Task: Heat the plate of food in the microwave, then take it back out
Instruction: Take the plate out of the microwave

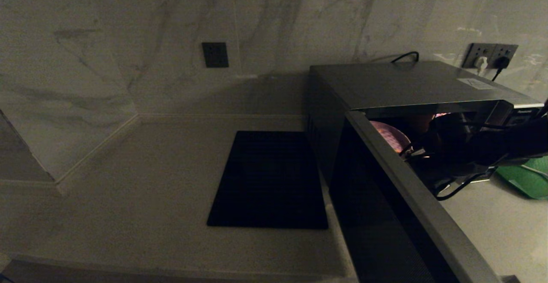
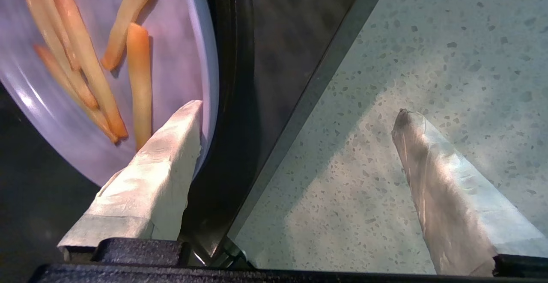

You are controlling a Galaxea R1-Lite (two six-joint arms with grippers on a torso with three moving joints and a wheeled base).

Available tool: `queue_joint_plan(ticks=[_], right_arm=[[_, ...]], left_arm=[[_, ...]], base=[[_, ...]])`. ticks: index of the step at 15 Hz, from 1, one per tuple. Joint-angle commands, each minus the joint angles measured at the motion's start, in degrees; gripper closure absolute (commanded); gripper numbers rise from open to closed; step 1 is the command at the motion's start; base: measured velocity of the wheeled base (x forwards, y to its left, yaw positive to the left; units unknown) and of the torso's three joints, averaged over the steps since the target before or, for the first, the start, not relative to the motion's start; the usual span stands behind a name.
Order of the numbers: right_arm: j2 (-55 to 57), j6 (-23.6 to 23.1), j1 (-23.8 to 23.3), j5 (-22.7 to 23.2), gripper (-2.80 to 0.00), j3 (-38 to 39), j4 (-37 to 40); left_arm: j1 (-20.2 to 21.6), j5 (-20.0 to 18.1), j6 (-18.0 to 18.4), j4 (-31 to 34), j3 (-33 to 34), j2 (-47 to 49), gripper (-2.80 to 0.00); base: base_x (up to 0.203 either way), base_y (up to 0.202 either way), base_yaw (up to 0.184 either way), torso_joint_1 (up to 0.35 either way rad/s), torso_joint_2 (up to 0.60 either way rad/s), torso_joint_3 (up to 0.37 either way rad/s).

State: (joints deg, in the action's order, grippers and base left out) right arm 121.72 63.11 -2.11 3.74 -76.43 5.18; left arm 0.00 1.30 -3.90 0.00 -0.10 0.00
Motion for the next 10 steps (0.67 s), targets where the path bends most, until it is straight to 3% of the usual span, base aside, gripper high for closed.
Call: queue_joint_plan(ticks=[1, 10], right_arm=[[-0.69, 0.35, 0.0, -0.09, -2.8, 0.62, 0.21], [-3.57, 0.43, 0.0, -2.86, -2.8, 2.24, 0.4]], left_arm=[[0.0, 0.02, -0.05, 0.0, 0.01, 0.0, 0.0], [0.0, 0.02, -0.05, 0.0, 0.01, 0.0, 0.0]], base=[[0.0, 0.0, 0.0, 0.0, 0.0, 0.0], [0.0, 0.0, 0.0, 0.0, 0.0, 0.0]])
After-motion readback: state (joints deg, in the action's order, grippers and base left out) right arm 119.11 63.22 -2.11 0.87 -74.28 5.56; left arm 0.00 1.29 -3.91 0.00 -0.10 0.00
